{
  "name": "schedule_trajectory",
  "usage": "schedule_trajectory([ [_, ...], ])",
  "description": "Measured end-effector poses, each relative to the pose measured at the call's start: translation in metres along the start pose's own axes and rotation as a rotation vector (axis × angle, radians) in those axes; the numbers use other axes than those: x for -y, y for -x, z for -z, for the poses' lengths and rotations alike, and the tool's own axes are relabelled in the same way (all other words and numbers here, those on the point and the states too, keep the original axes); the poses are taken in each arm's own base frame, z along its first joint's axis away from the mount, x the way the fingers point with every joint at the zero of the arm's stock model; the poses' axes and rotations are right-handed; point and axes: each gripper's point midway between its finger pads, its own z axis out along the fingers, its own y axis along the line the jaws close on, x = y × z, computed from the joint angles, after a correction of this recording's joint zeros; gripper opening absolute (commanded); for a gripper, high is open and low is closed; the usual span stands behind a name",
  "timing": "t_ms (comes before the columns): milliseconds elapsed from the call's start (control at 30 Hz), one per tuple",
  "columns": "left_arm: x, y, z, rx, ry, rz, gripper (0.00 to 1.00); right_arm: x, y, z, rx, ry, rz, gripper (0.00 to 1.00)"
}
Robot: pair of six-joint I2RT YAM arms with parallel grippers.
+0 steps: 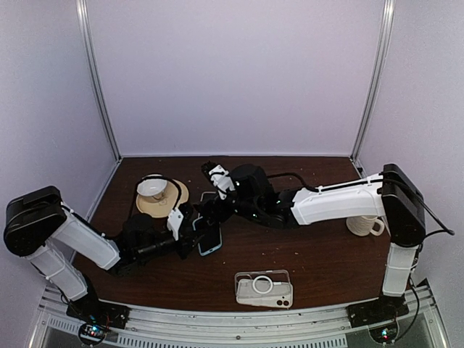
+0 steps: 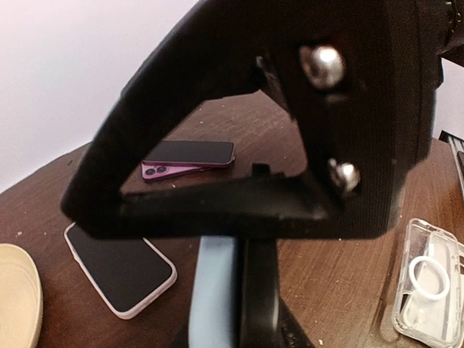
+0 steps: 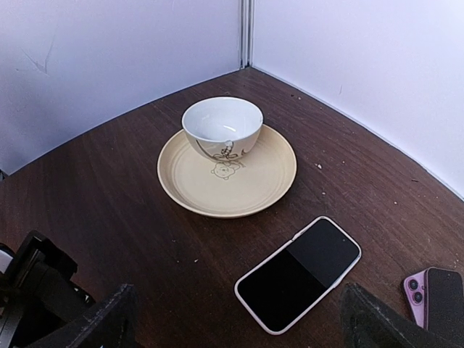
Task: Put the phone into the phone case
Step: Press the phone case against the phone.
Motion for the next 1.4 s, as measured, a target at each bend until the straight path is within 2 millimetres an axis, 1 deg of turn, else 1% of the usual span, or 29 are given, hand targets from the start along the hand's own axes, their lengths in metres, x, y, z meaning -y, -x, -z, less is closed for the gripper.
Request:
schedule_trajectory([
  [200, 0.000, 0.014, -0.008, 0.022, 0.000, -0.010, 0.30, -0.001, -0.005, -0.001, 0.002, 0.010, -0.002, 0.99],
  [400, -0.001, 0.014, -0.007, 0.022, 0.001, -0.010, 0.31, 0.000, -0.011, -0.006, -0.003, 0.012, -0.003, 0.99],
  [567, -0.001, 0.013, -0.006, 0.020, 0.005, -0.009, 0.22, 0.002, -0.010, -0.008, 0.005, 0.013, -0.008, 0.99],
  [833, -0.002, 0.012, -0.005, 0.014, 0.008, 0.000, 0.23, 0.001, -0.010, -0.008, 0.006, 0.022, -0.010, 0.99],
  [867, -0.002, 0.013, -0.005, 0.014, 0.008, 0.000, 0.20, 0.001, -0.010, -0.008, 0.007, 0.025, -0.012, 0.99],
  [1000, -0.002, 0.011, -0.004, 0.006, 0.009, 0.013, 0.00, -0.001, -0.011, -0.008, 0.009, 0.047, -0.027, 0.99],
  [1100, 0.000, 0.011, -0.002, 0.001, 0.000, 0.015, 0.00, -0.004, -0.011, -0.005, -0.009, 0.075, -0.020, 1.00],
  [1167, 0.003, 0.011, -0.001, -0.005, -0.014, 0.010, 0.00, -0.004, -0.011, 0.000, -0.028, 0.093, -0.007, 1.00],
  [1233, 0.006, 0.012, 0.000, -0.013, -0.032, 0.005, 0.00, -0.001, -0.011, 0.009, -0.060, 0.115, 0.013, 1.00],
  [1333, 0.008, 0.012, 0.001, -0.025, -0.047, 0.004, 0.00, 0.011, -0.002, 0.036, -0.075, 0.152, 0.020, 0.99],
  [1400, 0.011, 0.012, 0.002, -0.032, -0.064, -0.002, 0.00, 0.019, 0.013, 0.062, -0.047, 0.187, 0.013, 0.99],
])
